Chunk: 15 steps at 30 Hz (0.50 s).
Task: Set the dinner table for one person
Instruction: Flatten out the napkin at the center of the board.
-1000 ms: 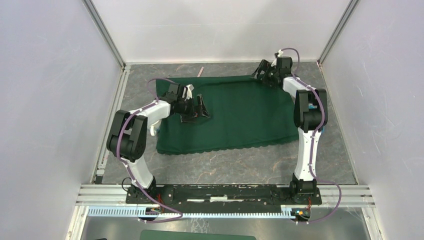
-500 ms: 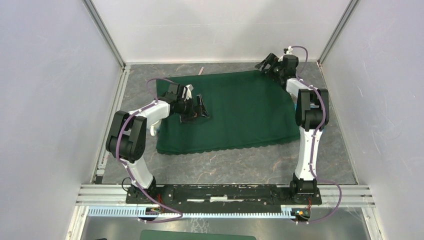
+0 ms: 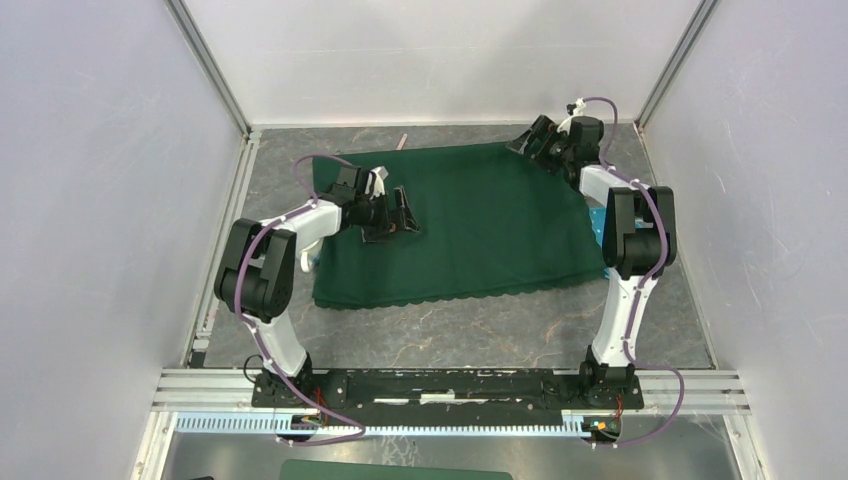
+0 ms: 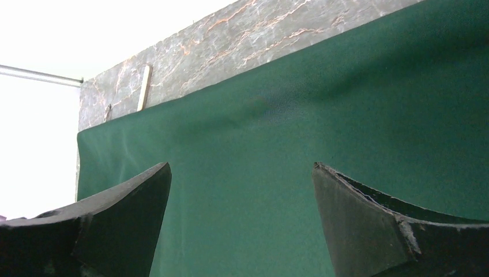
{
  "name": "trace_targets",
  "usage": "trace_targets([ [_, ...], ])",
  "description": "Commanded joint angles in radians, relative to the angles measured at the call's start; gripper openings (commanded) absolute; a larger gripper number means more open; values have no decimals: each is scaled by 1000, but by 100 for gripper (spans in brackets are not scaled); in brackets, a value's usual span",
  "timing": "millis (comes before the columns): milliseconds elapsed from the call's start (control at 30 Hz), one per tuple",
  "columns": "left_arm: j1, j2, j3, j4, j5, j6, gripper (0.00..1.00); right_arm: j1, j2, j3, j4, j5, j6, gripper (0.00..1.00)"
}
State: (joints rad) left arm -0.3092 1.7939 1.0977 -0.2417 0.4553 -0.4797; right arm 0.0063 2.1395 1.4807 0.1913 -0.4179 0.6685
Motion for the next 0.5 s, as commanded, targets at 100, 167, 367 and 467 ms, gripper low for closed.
trace_targets([
  [100,0,-8,-12,80,21,-53,100,2,-105,-102,-5,-21,-27,98],
  [167,-1,-15,-25,90,20,-60,100,4,-116,-109,-5,-26,-24,98],
  [367,-1,-19,-37,95,12,-60,100,8,-155,-198,-37,-27,-26,98],
  [467,-1,-8,-51,112,13,-58,100,22,-187,-323,-21,-32,-13,98],
])
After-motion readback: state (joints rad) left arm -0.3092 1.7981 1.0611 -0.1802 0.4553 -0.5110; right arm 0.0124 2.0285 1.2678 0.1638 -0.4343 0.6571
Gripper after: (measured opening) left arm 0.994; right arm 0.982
